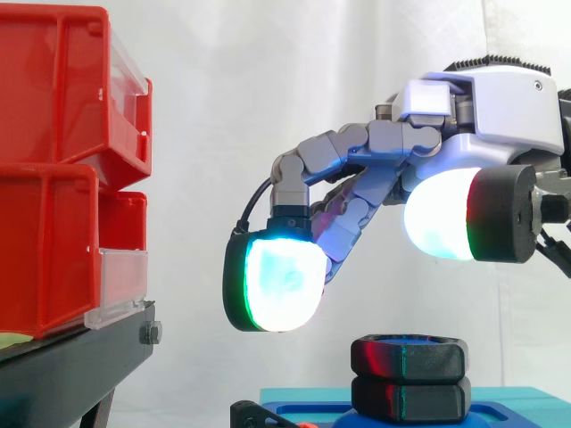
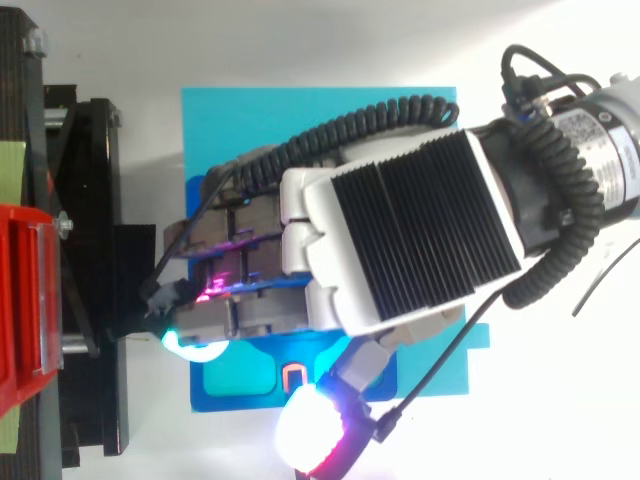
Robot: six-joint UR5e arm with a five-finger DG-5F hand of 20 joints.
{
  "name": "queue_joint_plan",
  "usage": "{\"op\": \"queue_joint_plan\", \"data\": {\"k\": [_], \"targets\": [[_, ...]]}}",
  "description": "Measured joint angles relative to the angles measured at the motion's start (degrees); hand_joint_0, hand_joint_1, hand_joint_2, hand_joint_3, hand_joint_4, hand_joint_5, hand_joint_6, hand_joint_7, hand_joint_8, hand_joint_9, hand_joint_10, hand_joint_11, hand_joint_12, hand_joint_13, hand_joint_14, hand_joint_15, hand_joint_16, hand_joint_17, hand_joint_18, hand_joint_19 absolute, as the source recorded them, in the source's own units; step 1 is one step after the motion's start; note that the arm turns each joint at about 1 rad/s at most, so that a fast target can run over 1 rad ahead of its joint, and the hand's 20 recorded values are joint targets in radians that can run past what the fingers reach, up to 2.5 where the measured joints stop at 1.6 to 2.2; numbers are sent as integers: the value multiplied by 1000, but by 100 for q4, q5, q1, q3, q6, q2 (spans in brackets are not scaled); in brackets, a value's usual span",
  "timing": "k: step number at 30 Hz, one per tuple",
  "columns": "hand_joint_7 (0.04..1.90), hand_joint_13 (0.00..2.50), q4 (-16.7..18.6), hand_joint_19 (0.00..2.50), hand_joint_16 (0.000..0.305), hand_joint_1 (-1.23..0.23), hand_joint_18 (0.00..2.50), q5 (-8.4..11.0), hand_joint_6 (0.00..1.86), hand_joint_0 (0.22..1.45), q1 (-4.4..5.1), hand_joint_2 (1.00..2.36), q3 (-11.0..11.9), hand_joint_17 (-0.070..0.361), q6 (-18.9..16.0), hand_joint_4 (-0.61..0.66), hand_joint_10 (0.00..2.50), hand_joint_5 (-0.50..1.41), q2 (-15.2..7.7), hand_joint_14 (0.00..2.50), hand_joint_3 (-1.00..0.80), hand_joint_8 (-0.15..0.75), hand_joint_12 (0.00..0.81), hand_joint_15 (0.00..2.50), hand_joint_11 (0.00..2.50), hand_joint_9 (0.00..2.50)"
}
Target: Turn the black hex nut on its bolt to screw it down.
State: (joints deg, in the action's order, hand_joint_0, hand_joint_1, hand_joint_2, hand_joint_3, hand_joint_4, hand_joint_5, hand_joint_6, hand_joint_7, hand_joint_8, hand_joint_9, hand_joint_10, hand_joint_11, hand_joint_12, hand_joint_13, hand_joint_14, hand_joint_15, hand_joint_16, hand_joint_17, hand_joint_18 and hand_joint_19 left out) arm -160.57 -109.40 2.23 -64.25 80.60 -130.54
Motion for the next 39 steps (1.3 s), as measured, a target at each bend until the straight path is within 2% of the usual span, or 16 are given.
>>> {"op": "queue_joint_plan", "data": {"k": [7, 13, 16, 27, 31, 39], "targets": [[1023, 751, 42, 677, 55, -305, 638, 141, 505, 497, 126, 1000, -82, 124, -1, 245, 0, -19, -5, 5, -500, 314, 360, 125, 84, 932], [1114, 751, 230, 685, 55, -310, 635, 159, 506, 498, 158, 1000, -229, 123, -1, 174, 3, -8, -4, 5, -500, 317, 360, 126, 96, 941], [1155, 753, 270, 678, 55, -313, 640, 161, 506, 499, 163, 1000, -248, 123, -2, 144, 2, -4, -4, 5, -500, 318, 357, 124, 102, 937], [1193, 759, 298, 677, 55, -316, 641, 161, 505, 498, 167, 1000, -259, 123, -4, 148, 3, 3, -10, 5, -500, 311, 356, 127, 101, 951], [1202, 760, 301, 677, 55, -315, 642, 148, 505, 498, 142, 1000, -269, 123, -4, 146, 3, 5, -70, 5, -500, 314, 357, 125, 101, 953], [1361, 759, 257, 674, 55, -318, 646, 132, 501, 494, 115, 1000, -272, 124, -1, 157, 3, 3, -92, 5, -500, 321, 356, 129, 118, 960]]}}
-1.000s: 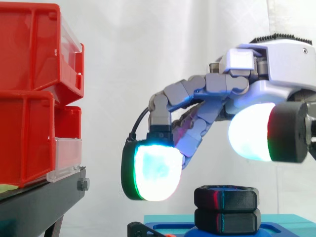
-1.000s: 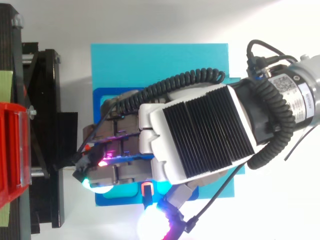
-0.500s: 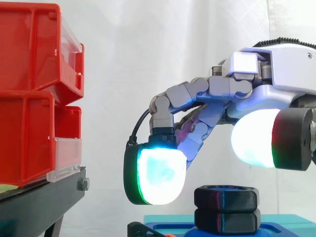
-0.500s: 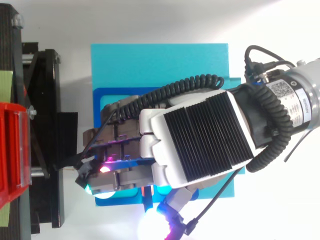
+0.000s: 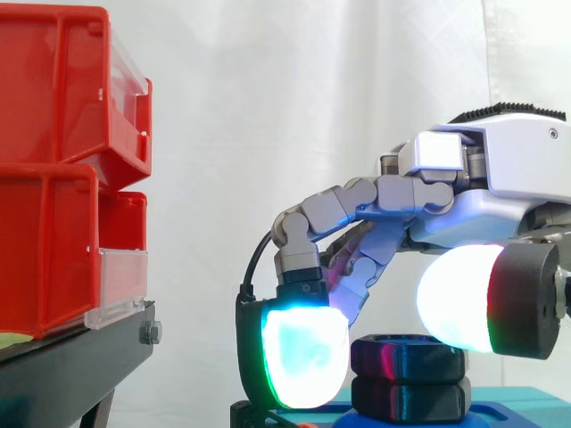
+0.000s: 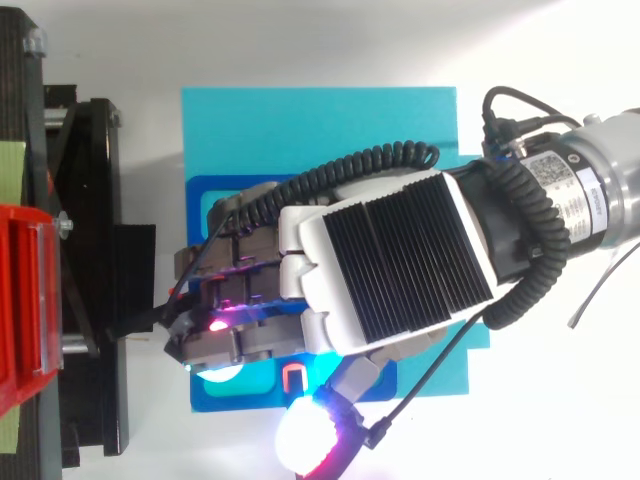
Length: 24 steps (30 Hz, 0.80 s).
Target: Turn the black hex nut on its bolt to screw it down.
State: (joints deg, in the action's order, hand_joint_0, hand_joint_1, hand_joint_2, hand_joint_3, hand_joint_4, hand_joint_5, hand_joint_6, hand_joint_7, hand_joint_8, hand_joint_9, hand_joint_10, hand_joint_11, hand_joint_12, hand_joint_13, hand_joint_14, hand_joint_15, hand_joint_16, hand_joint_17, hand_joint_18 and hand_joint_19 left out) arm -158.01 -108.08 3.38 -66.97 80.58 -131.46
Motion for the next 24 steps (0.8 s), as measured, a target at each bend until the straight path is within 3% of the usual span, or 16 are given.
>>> {"op": "queue_joint_plan", "data": {"k": [3, 12, 24], "targets": [[1396, 759, 8, 676, 55, -318, 637, -2, 500, 493, -8, 1000, 0, 124, 1, 169, 4, 6, -1, 5, -500, 320, 358, 126, 118, 966], [1277, 760, 44, 684, 55, -315, 636, -15, 563, 490, -53, 1000, 0, 124, 1, 183, 4, -7, -10, 5, -500, 326, 358, 129, 122, 992], [991, 767, 56, 671, 55, -314, 653, -273, 723, 489, -234, 1000, 0, 124, 1, 200, 4, -25, -10, 5, -500, 325, 355, 124, 137, 1062]]}}
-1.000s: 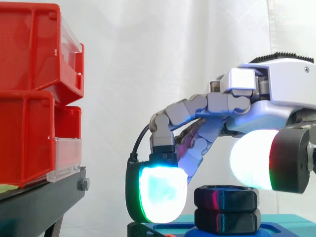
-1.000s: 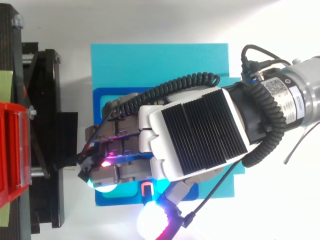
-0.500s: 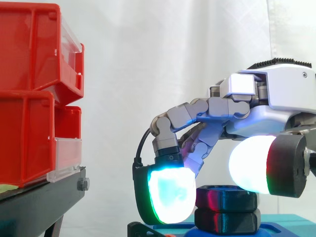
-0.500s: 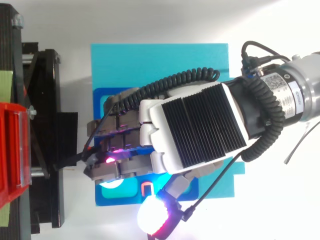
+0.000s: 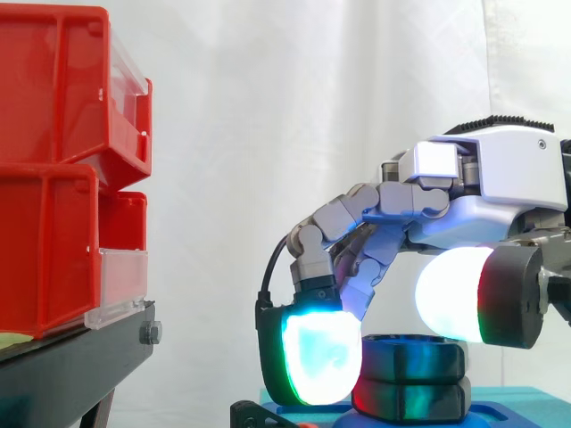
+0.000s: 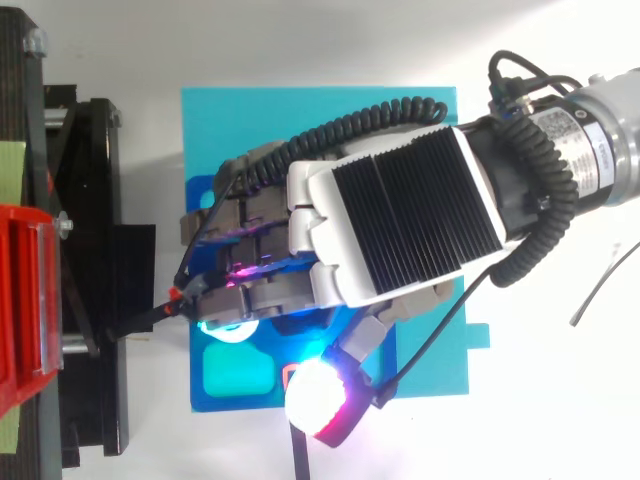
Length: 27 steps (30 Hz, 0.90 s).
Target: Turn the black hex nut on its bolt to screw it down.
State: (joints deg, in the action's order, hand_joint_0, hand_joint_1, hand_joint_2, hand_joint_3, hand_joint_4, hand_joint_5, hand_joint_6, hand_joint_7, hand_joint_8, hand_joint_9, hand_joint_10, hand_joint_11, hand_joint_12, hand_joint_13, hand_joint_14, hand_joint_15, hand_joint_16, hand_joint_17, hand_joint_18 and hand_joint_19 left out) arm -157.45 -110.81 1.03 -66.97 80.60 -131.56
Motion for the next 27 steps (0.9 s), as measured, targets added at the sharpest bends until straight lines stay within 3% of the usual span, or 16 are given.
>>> {"op": "queue_joint_plan", "data": {"k": [15, 27], "targets": [[1031, 783, 1, 680, 55, -310, 663, -115, 700, 491, -180, 1000, -7, 123, 6, 211, 5, -19, -1, 6, -500, 324, 356, 129, 157, 1100], [1161, 789, 63, 680, 55, -304, 665, -434, 620, 491, -378, 1000, -9, 124, 25, 214, 5, -7, 3, 5, -500, 325, 359, 124, 161, 1109]]}}
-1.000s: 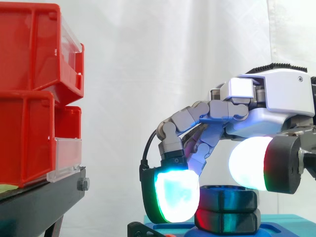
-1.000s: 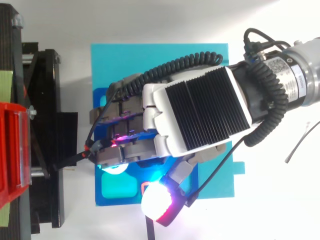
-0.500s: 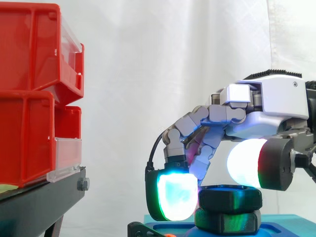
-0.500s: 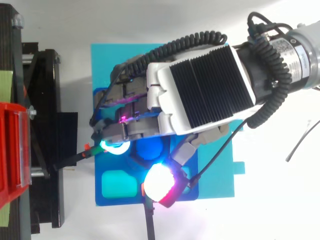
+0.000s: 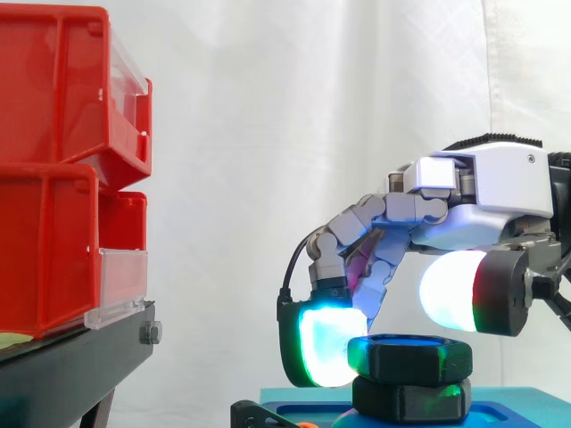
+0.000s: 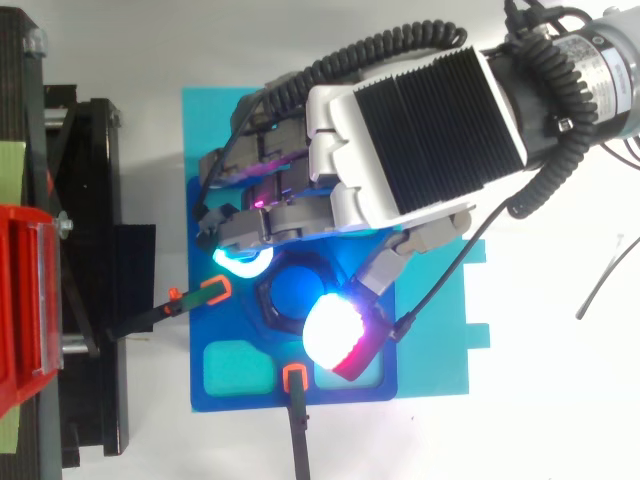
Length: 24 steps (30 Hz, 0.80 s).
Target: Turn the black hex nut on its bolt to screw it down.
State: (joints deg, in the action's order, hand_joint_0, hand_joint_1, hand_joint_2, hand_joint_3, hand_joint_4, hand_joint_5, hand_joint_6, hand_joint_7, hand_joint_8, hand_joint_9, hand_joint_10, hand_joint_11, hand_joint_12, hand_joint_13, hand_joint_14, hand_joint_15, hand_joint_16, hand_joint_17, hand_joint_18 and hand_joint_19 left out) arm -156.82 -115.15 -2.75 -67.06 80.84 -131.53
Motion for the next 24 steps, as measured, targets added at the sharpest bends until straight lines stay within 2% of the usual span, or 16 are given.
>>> {"op": "queue_joint_plan", "data": {"k": [5, 9, 12, 19, 24], "targets": [[1209, 790, 125, 681, 55, -304, 667, -134, 588, 490, -52, 1000, 1, 125, 1, 219, 5, -1, 2, 5, -500, 328, 356, 130, 165, 1113], [1334, 789, 231, 680, 55, -303, 665, -198, 512, 490, -62, 1000, 16, 124, 2, 217, 5, 12, 4, 5, -500, 333, 356, 133, 172, 1117], [1201, 789, 311, 690, 55, -292, 668, -213, 504, 490, -48, 1000, 63, 125, 2, 189, 6, 9, 4, 5, -500, 329, 357, 127, 171, 1116], [1075, 786, 424, 688, 56, -252, 656, -172, 506, 489, 31, 1000, 129, 125, 1, 172, 5, 13, -2, 5, -500, 323, 361, 132, 159, 1110], [913, 790, 435, 699, 55, -122, 658, -73, 505, 497, 114, 1000, 106, 124, -4, 206, 3, -11, -10, 5, -500, 292, 355, 126, 94, 1108]]}}
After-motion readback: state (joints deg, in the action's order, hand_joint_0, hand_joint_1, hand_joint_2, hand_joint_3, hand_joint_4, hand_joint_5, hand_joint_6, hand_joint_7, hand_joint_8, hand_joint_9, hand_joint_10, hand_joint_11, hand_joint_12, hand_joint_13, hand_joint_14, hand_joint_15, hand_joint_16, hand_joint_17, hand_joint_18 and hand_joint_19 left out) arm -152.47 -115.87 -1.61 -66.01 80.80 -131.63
